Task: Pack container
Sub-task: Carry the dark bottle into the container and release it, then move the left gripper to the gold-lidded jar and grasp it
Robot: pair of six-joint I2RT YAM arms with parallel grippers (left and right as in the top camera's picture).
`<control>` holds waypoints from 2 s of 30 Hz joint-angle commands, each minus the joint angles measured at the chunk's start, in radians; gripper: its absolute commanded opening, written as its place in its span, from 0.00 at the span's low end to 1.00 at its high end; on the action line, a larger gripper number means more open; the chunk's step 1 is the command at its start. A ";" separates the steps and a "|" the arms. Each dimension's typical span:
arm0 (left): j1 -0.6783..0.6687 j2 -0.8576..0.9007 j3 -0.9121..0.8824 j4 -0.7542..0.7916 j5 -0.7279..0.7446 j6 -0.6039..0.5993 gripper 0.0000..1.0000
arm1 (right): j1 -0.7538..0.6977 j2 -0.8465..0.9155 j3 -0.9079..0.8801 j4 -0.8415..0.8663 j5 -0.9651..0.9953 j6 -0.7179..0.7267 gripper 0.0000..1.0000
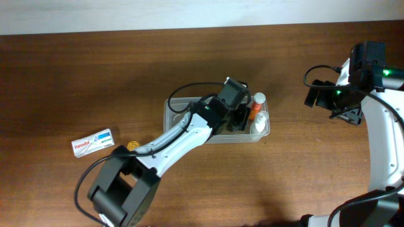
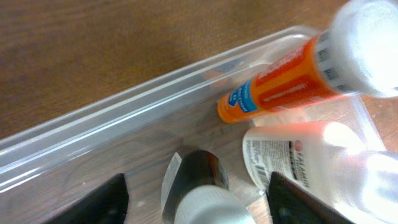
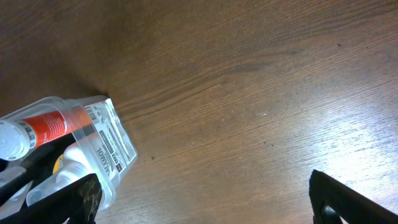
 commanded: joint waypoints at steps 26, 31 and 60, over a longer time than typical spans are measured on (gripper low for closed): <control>0.662 -0.460 -0.235 -0.588 -0.084 -0.025 0.99 | -0.003 0.005 -0.006 0.002 -0.009 -0.010 0.99; 0.691 -0.458 -0.363 -0.455 -0.006 -0.003 0.99 | -0.003 0.005 -0.006 0.002 -0.009 -0.010 0.99; 0.691 -0.265 -0.473 -0.326 0.032 -0.003 0.49 | -0.003 0.005 -0.006 -0.001 -0.009 -0.010 0.99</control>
